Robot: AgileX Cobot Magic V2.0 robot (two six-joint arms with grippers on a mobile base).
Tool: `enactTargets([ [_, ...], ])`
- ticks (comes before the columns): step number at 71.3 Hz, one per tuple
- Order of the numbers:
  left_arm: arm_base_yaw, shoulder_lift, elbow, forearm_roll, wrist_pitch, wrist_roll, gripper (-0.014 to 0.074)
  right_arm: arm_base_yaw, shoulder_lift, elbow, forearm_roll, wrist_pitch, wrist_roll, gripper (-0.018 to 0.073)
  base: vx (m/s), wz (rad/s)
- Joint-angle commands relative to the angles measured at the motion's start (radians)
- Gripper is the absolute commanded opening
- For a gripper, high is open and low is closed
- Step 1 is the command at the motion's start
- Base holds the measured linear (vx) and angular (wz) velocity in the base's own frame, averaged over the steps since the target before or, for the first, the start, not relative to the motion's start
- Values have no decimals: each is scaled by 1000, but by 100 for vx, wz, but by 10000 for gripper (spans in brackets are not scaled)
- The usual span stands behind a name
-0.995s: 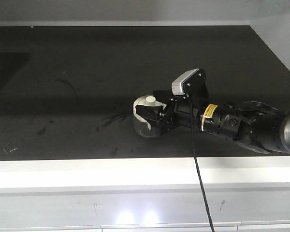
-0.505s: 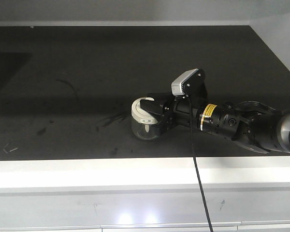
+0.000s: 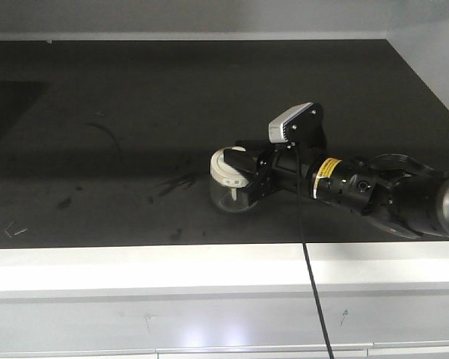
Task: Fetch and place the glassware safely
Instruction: 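Close the right gripper on the jar lid and lift it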
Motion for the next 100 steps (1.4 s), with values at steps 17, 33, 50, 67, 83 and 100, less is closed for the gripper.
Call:
enactTargets([
  [17, -5, 10, -30, -9, -69, -8, -7, -2, -259, -24, -69, 28, 67, -1, 0, 0],
  [33, -5, 10, -30, -9, -69, -8, -7, -2, -431, 2, -351, 25, 327, -1, 0, 0],
  [50, -5, 10, -30, -9, -69, -8, -7, -2, -621, 202, -379, 28, 365, -1, 0, 0],
  [67, -5, 10, -30, -9, -69, -8, -7, -2, -814, 407, -342, 34, 372, -1, 0, 0],
  [83, -5, 10, -30, -9, -69, -8, -7, -1, -948, 525, -328, 71, 374, -1, 0, 0],
  [100, -5, 10, -30, -9, -69, -8, -7, -1, -1003, 544, -273, 132, 380, -1, 0, 0],
])
